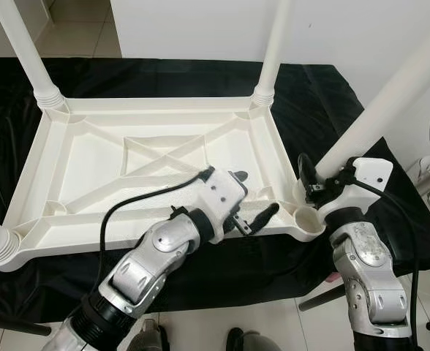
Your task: Building children table
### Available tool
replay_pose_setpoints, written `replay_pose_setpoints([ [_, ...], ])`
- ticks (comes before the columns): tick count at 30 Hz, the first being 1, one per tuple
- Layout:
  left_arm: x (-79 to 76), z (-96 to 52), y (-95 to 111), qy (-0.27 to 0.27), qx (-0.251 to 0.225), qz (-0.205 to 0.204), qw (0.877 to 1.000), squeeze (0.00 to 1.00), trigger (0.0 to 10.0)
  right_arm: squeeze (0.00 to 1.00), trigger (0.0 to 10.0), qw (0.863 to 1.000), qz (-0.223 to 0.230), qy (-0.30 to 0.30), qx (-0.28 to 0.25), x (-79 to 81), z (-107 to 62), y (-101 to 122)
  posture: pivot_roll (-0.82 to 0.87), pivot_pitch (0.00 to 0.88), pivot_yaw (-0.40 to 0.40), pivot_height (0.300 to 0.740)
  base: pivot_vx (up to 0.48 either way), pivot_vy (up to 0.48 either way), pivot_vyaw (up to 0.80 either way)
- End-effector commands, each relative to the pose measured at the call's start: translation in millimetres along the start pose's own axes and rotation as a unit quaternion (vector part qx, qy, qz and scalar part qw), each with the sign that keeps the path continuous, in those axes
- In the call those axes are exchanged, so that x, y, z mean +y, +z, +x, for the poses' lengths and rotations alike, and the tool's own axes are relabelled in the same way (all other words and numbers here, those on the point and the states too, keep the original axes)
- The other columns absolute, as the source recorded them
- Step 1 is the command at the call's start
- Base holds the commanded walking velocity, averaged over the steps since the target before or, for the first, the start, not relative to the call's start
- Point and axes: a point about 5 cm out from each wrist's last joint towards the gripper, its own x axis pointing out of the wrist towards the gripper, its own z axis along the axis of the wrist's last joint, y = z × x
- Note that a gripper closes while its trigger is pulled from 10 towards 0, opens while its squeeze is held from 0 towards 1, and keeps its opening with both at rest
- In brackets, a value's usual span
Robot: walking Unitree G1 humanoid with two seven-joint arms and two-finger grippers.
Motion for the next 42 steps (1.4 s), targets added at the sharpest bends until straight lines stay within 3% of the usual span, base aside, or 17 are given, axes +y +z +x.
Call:
replay_pose_setpoints([
  [1,-22.6,-1.7,-7.2,-0.177,0.011,0.013,0.984,0.0,10.0,0.0,10.0,1.0,0.001,-0.008,-0.005,-1.2,-0.9,0.0,0.03,0.134,-0.03,0.74,0.0,0.0,0.0],
  [7,-34.8,-2.8,-22.3,-0.206,0.03,0.008,0.978,0.0,10.0,0.0,10.0,1.0,-0.001,-0.005,-0.006,1.9,-3.2,-0.2,0.02,0.128,-0.021,0.74,0.0,0.0,0.0],
  [19,-34.3,-1.2,-36.6,-0.194,0.052,-0.005,0.98,0.0,10.0,0.0,10.0,1.0,0.016,-0.001,-0.006,5.6,-6.9,-0.2,0.01,0.121,-0.02,0.74,0.0,0.0,0.0],
  [21,-30.2,0.2,-35.2,-0.182,0.051,-0.003,0.982,0.0,10.0,0.0,10.0,1.0,0.019,0.0,0.0,6.9,-9.8,-2.4,0.01,0.121,-0.02,0.74,0.0,0.0,0.0],
  [25,-2.9,1.6,-22.4,-0.131,0.034,0.007,0.991,0.0,10.0,0.0,10.0,0.999,0.026,0.003,0.018,10.3,-19.3,-9.0,0.0,0.113,-0.02,0.74,0.0,0.0,0.0],
  [34,12.3,-9.8,-11.3,-0.128,0.019,-0.002,0.992,0.0,10.0,0.0,10.0,0.999,0.026,-0.001,0.019,6.6,-16.6,-10.8,0.01,0.109,-0.025,0.74,0.0,0.0,0.0],
  [42,-1.8,-18.2,-1.5,-0.181,0.002,-0.007,0.984,0.0,10.0,0.0,10.0,0.999,0.025,-0.004,0.019,3.7,-15.0,-12.0,0.01,0.113,-0.028,0.74,0.0,0.0,0.0],
])
